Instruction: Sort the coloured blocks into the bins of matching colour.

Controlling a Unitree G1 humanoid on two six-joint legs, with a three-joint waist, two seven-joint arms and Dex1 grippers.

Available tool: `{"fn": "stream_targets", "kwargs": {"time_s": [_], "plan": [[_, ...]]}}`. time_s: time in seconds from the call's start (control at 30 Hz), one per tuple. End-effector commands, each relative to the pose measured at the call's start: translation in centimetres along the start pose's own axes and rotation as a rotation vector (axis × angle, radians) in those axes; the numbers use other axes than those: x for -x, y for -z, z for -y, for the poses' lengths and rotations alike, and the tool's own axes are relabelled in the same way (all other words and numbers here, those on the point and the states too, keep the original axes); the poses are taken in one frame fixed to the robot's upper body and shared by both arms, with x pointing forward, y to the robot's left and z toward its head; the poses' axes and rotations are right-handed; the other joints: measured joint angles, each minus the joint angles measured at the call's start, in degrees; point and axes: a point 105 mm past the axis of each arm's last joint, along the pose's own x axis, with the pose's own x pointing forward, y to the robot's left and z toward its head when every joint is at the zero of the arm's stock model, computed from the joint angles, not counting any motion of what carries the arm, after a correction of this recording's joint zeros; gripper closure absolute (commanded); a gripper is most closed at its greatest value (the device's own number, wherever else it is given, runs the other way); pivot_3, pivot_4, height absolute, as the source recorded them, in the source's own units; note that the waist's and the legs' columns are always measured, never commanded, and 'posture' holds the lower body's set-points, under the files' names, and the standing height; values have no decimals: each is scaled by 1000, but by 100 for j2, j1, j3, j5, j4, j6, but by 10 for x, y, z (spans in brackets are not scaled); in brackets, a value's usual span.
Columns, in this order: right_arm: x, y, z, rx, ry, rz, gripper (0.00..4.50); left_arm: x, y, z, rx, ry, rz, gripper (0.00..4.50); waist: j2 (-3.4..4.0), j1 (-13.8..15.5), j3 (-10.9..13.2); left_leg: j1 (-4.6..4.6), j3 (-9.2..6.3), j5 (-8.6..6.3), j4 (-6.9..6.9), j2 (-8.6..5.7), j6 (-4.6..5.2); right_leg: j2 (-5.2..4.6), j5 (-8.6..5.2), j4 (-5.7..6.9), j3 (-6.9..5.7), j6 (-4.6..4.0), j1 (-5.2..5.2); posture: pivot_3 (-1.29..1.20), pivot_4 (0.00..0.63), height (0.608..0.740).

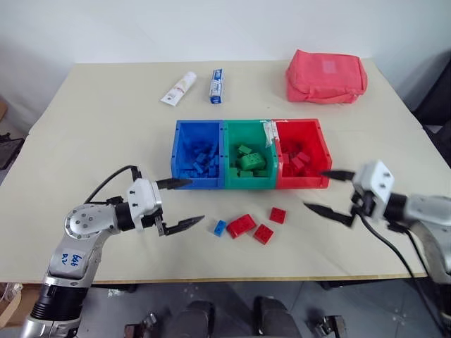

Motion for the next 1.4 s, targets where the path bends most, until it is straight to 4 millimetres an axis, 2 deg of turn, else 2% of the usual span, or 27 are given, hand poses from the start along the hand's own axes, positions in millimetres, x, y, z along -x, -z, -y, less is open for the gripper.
{"fn": "stream_targets", "kwargs": {"time_s": [0.03, 0.1, 0.23, 0.43, 0.6, 0.7, 0.93, 1.0, 1.07, 1.13, 1.2, 1.27, 1.4], "plan": [[13, 5, -4, 46, -33, -36, 31, 3, -3, 1, -18, 22, 9, 0, 0, -53, 0, 9, 2, 1, -2, 4, -3, 0, 0, 6, 1, -1, 3, 0, 150, 740], [10, 8, -6, 33, -35, -36, 31, 4, -2, 0, -11, 23, 10, 0, 1, -108, 0, 22, 4, 7, -8, 15, -15, 2, 2, 14, 2, -10, 7, 0, 150, 740], [-11, 11, -15, -30, -106, -88, 31, 5, -3, -3, -7, 0, 34, 0, 1, -140, 0, 28, 3, 13, -12, 19, -24, 3, 3, 28, 2, -17, 3, 0, 150, 740], [-66, -9, -16, -64, -105, -56, 31, 3, -4, -3, -6, 4, 36, 0, 1, -124, 0, 19, -1, 12, -11, 16, -23, -1, 3, 25, -1, -17, -6, 0, 150, 740], [-94, -6, -23, -62, -150, -90, 31, 4, -4, 2, -7, 2, 29, 0, 0, -68, 0, 9, -11, 8, -9, 6, -18, -7, 3, 20, -11, -17, -10, 0, 150, 740], [-99, -1, -26, -42, -175, -125, 630, 5, -4, 5, -5, -1, 24, 0, 1, -70, 0, 9, -9, 6, -5, 4, -13, -7, 3, 18, -10, -16, -8, 0, 150, 740], [-103, -8, -33, -46, -231, -103, 2978, 3, -6, 6, -3, -5, 33, 0, 0, -75, 0, 12, -9, 7, -1, 10, -19, -4, 3, 24, -10, -17, -5, 0, 150, 740], [-99, -13, -30, -51, -216, -77, 3078, 2, -9, 5, 3, -12, 48, 0, 0, -76, 0, 13, -9, 7, -2, 10, -19, -4, 3, 24, -10, -17, -5, 0, 150, 740], [-90, -30, -21, -49, -169, 16, 3078, 2, -13, 0, 28, -54, 79, 0, 0, -74, 0, 12, -9, 7, -5, 10, -19, -5, 3, 23, -10, -17, -7, 0, 150, 740], [-81, -46, -1, -47, -61, 107, 3078, 2, -18, -8, 52, -102, 109, 0, 0, -65, 0, 11, -9, 7, -7, 9, -18, -5, 3, 22, -10, -17, -8, 0, 150, 740], [-72, -69, 36, -86, 126, 206, 3078, 1, -22, -17, 83, -165, 149, 0, 0, -65, 2, 11, -9, 7, -4, 8, -18, -5, 3, 23, -10, -16, -7, 0, 150, 740], [-67, -84, 63, -108, 263, 262, 3078, 0, -25, -21, 99, -191, 168, 0, 1, -95, 2, 11, -3, 8, 2, 6, -19, -3, 5, 28, -4, -14, -9, 0, 150, 740], [-66, -94, 98, -160, 435, 291, 3078, -4, -25, -21, 103, -187, 168, 0, 0, -133, 1, 16, -8, 11, -14, 14, -26, 1, 3, 29, -10, -20, -11, 0, 150, 740]]}}
